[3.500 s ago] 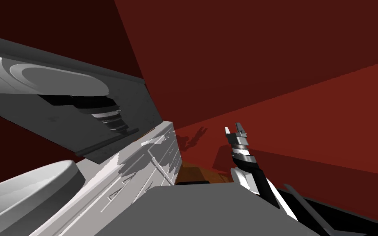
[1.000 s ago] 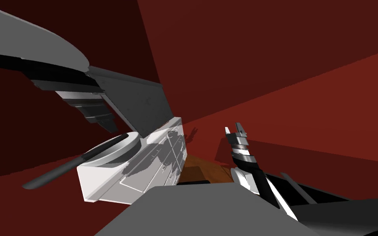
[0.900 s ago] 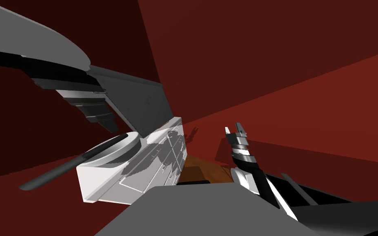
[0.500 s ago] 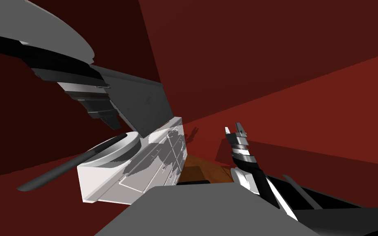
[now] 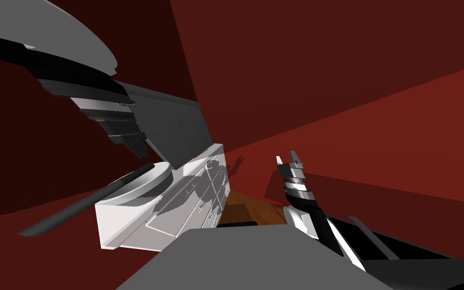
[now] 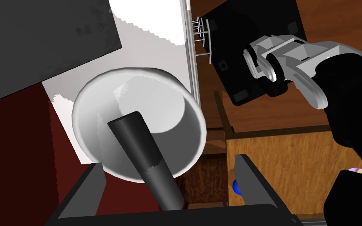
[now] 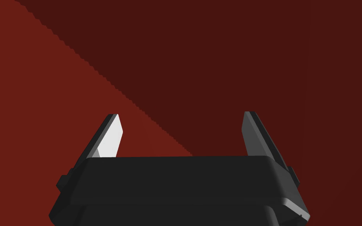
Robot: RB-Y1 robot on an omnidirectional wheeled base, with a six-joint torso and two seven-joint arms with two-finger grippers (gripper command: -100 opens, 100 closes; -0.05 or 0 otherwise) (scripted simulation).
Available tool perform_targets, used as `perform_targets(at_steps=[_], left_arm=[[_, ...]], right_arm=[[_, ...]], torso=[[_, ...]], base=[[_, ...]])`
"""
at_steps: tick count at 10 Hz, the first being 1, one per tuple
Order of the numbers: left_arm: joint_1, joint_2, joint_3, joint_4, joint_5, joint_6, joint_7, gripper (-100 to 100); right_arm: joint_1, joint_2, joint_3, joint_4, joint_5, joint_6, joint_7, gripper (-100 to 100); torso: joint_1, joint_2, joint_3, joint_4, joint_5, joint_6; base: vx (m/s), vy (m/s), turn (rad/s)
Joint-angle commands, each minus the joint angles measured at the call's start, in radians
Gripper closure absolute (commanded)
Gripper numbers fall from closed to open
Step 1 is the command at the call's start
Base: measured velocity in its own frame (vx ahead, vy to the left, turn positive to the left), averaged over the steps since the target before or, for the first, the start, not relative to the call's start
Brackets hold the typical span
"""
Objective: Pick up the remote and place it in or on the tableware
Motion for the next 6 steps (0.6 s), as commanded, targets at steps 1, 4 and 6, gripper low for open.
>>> perform_targets(at_steps=[1, 4, 6], left_arm=[[0.000, 0.000, 0.000, 0.000, 0.000, 0.000, 0.000, -100], [0.000, 0.000, 0.000, 0.000, 0.000, 0.000, 0.000, -100], [0.056, 0.034, -0.079, 0.012, 0.076, 0.076, 0.075, -100]], right_arm=[[0.000, 0.000, 0.000, 0.000, 0.000, 0.000, 0.000, 0], [0.000, 0.000, 0.000, 0.000, 0.000, 0.000, 0.000, 0], [0.000, 0.000, 0.000, 0.000, 0.000, 0.000, 0.000, 0]], torso=[[0.000, 0.000, 0.000, 0.000, 0.000, 0.000], [0.000, 0.000, 0.000, 0.000, 0.000, 0.000], [-0.003, -0.002, -0.002, -0.001, -0.001, 0.001]], base=[[0.005, -0.005, 0.016], [-0.003, 0.003, -0.009], [0.047, -0.049, -0.227]])
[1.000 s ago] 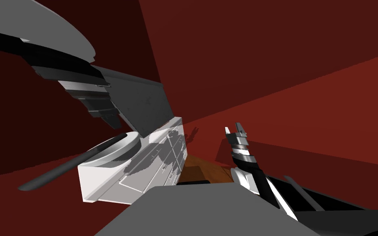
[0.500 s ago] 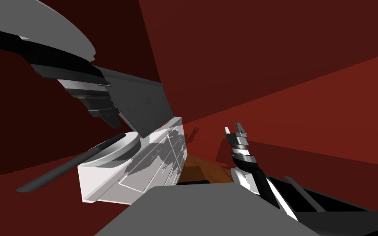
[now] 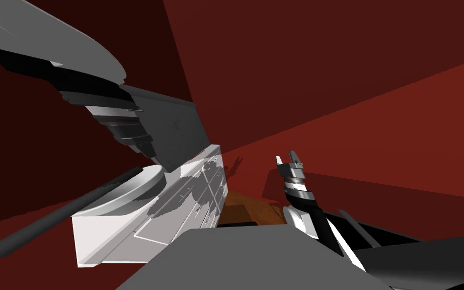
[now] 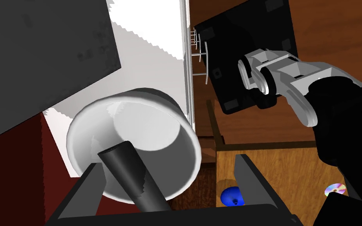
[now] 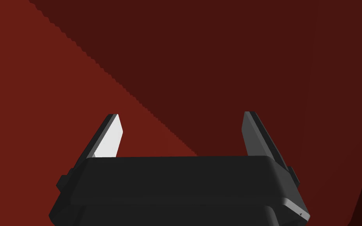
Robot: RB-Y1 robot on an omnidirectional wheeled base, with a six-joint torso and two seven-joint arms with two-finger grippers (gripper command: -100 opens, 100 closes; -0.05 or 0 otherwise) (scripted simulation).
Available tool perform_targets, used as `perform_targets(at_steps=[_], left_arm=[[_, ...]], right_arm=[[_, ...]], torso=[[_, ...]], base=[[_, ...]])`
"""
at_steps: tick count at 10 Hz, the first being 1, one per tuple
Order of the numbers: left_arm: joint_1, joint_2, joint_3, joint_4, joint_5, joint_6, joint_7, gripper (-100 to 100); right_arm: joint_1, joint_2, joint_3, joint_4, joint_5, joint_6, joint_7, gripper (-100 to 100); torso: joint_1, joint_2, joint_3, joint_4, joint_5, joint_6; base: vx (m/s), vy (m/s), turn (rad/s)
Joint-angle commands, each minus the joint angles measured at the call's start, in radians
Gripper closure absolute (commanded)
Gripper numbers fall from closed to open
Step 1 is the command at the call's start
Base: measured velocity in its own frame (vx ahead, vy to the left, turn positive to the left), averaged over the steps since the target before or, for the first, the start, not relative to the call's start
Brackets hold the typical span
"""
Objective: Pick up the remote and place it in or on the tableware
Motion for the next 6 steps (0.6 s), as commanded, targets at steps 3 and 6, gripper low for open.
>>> perform_targets(at_steps=[3, 6], left_arm=[[0.008, 0.004, -0.112, 0.000, 0.109, 0.105, 0.090, -100], [0.008, 0.004, -0.157, 0.000, 0.196, 0.194, 0.090, -100]], right_arm=[[0.000, 0.000, 0.000, 0.000, 0.000, 0.000, 0.000, 0], [0.000, 0.000, 0.000, 0.000, 0.000, 0.000, 0.000, 0]], torso=[[0.003, 0.002, 0.001, 0.001, 0.001, 0.000], [0.004, 0.004, 0.003, 0.001, 0.001, 0.000]], base=[[0.012, -0.013, 0.020], [-0.001, 0.002, -0.001]])
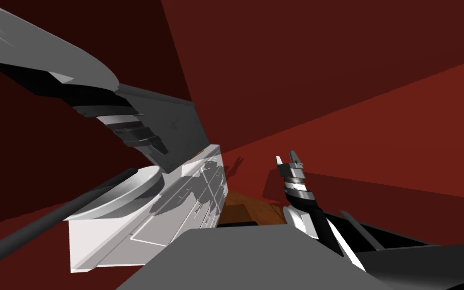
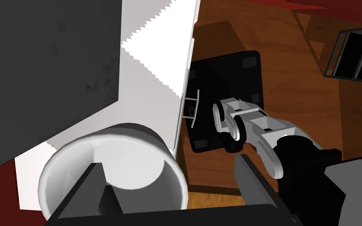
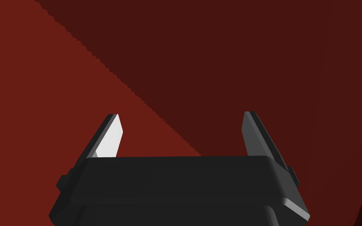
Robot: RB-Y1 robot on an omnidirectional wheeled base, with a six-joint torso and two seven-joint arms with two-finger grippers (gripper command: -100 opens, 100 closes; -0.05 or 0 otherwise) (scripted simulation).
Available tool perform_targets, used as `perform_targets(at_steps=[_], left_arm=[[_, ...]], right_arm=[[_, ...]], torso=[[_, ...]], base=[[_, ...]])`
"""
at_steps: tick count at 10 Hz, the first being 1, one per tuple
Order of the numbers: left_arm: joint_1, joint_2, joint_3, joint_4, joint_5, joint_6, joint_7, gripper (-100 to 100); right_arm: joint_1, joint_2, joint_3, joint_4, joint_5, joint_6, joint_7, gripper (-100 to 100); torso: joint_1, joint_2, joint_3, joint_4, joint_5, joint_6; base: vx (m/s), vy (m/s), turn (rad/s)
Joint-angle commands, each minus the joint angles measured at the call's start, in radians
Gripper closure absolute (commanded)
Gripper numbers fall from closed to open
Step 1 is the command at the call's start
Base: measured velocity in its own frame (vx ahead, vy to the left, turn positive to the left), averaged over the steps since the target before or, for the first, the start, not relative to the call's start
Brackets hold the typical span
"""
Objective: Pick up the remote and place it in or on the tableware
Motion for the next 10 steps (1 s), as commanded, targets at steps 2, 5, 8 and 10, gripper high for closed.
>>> perform_targets(at_steps=[2, 5, 8, 10], left_arm=[[-0.005, 0.001, -0.005, -0.001, 0.080, 0.081, 0.000, -100], [-0.040, 0.037, -0.009, 0.005, 0.080, 0.008, 0.008, -100], [-0.073, 0.073, -0.012, 0.019, 0.099, -0.049, 0.014, -100], [-0.095, 0.097, -0.013, 0.029, 0.112, -0.087, 0.018, -100]], right_arm=[[0.000, 0.000, 0.000, 0.000, 0.000, 0.000, 0.000, 0], [0.000, 0.000, 0.000, 0.000, 0.000, 0.000, 0.000, 0], [0.000, 0.000, 0.000, 0.000, 0.000, 0.000, 0.000, 0], [0.000, 0.000, 0.000, 0.000, 0.000, 0.000, 0.000, 0]], torso=[[0.000, 0.000, 0.000, 0.000, 0.000, 0.000], [0.000, -0.004, -0.002, -0.001, 0.000, 0.000], [0.000, -0.004, -0.002, -0.001, 0.000, 0.000], [-0.002, -0.002, -0.001, 0.000, -0.001, 0.000]], base=[[0.000, 0.000, 0.000], [0.059, 0.005, 0.010], [0.055, -0.001, 0.022], [0.025, -0.014, 0.025]])
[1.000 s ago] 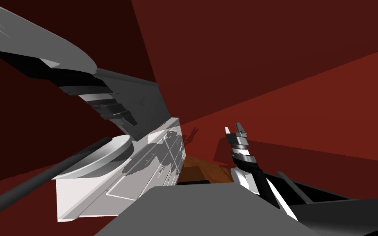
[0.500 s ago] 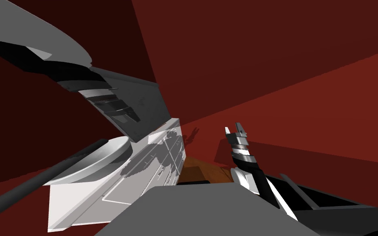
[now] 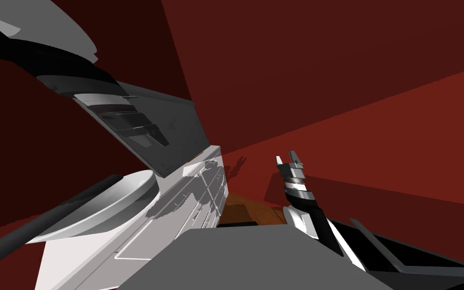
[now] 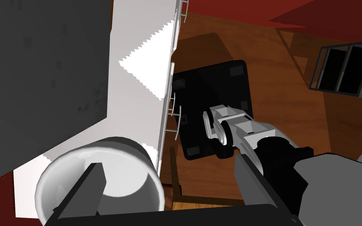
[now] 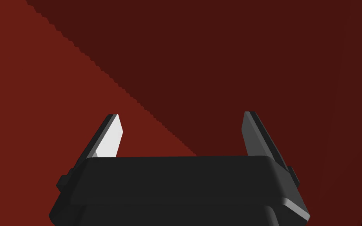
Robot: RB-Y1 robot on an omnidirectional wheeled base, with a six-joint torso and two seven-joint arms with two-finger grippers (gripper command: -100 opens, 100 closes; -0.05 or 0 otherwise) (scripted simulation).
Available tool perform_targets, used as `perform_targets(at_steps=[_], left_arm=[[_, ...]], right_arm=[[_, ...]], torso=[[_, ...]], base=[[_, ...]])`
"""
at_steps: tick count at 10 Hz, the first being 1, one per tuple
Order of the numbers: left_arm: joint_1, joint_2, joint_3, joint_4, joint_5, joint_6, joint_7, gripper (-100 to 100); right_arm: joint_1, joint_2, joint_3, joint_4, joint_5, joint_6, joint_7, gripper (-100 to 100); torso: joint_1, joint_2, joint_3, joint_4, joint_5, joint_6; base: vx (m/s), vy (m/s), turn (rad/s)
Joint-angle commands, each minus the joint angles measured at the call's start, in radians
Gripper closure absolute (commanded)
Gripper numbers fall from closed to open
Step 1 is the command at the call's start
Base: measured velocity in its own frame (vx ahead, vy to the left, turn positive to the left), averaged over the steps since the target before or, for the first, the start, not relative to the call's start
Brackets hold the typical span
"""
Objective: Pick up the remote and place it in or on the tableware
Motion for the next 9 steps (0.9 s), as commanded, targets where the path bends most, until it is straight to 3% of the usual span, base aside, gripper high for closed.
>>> perform_targets(at_steps=[1, 3, 4, 9], left_arm=[[-0.017, 0.018, -0.003, 0.007, 0.009, -0.030, 0.002, -100], [-0.014, 0.022, 0.000, 0.017, 0.012, -0.038, 0.001, -100], [-0.015, 0.023, 0.000, 0.018, 0.013, -0.042, 0.001, 0], [-0.015, 0.023, 0.000, 0.018, 0.013, -0.042, 0.001, 0]], right_arm=[[0.000, 0.000, 0.000, 0.000, 0.000, 0.000, 0.000, 0], [0.000, 0.000, 0.000, 0.000, 0.000, 0.000, 0.000, 0], [0.000, 0.000, 0.000, 0.000, 0.000, 0.000, 0.000, 0], [0.000, 0.000, 0.000, 0.000, 0.000, 0.000, 0.000, 0]], torso=[[0.000, 0.000, 0.000, 0.000, 0.000, 0.000], [0.000, -0.001, -0.001, 0.000, 0.000, 0.000], [0.001, 0.000, 0.000, 0.000, 0.000, 0.000], [0.002, 0.002, 0.001, 0.000, 0.001, 0.000]], base=[[0.030, -0.021, 0.049], [0.035, -0.015, 0.006], [0.000, 0.000, 0.000], [0.000, 0.000, 0.000]])
